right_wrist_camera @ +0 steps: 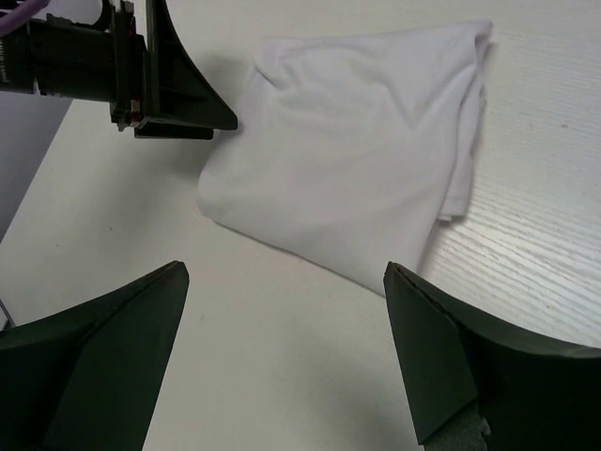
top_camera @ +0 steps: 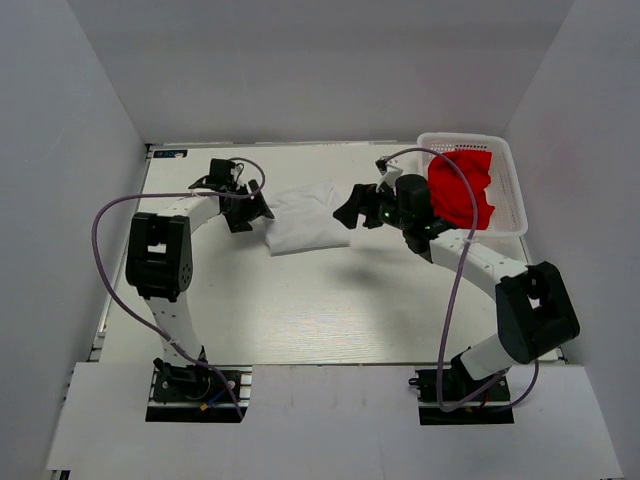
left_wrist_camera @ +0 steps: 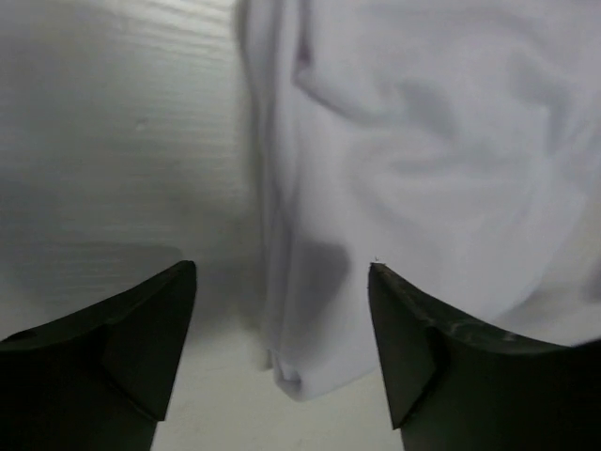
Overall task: Fold and stack the t-shirts
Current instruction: Smooth out wrinkles on the folded tshirt, then put the neatly folded tshirt into the corner of the board with the left arm
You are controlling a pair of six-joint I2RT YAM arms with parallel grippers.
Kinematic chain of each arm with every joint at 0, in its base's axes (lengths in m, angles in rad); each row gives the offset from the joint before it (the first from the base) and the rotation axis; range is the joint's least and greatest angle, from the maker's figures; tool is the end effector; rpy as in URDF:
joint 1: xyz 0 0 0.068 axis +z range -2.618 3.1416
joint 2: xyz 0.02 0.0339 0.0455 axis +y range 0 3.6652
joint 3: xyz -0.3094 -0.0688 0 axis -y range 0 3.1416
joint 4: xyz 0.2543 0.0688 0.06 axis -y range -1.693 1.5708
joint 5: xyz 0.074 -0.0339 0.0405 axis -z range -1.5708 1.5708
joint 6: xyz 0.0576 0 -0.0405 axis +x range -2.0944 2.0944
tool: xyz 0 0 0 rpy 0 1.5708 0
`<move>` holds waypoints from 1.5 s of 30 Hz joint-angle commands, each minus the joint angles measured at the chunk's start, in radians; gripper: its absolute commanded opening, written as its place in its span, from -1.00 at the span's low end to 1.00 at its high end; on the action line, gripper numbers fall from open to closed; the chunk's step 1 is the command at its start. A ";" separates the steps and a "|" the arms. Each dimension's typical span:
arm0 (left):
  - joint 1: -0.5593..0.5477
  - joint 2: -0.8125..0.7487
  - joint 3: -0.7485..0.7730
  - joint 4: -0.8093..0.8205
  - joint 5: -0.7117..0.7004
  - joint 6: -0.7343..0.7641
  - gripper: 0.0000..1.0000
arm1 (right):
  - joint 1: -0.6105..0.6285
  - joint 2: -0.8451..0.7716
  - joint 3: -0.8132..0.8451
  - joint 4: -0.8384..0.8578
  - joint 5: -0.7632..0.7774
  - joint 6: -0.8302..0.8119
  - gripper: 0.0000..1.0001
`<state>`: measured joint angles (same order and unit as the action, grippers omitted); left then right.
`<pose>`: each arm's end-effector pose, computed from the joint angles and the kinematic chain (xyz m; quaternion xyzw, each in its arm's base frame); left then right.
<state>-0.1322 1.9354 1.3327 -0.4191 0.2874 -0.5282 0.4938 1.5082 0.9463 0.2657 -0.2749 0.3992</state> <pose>0.4353 -0.0744 0.1976 -0.1493 0.9417 -0.2174 0.2091 0.3198 0.1899 0.2998 -0.1191 0.7914 0.3538 0.4841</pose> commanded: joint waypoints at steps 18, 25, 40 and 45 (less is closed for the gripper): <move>-0.037 0.226 0.238 -0.168 -0.158 0.120 -1.00 | -0.009 -0.120 -0.041 -0.144 0.175 -0.071 0.81; 0.025 0.332 0.581 -0.365 -0.554 0.273 -1.00 | -0.011 -0.108 -0.028 -0.158 0.233 -0.112 0.81; 0.250 0.497 0.956 -0.333 -0.823 0.459 -1.00 | -0.014 0.078 0.180 -0.250 0.270 -0.186 0.81; 0.295 0.497 0.956 -0.223 -0.739 0.503 -1.00 | -0.015 0.121 0.255 -0.295 0.302 -0.206 0.81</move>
<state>0.1467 2.4668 2.2650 -0.7185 -0.4770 -0.0677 0.4843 1.6142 1.1301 0.0025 -0.0017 0.2268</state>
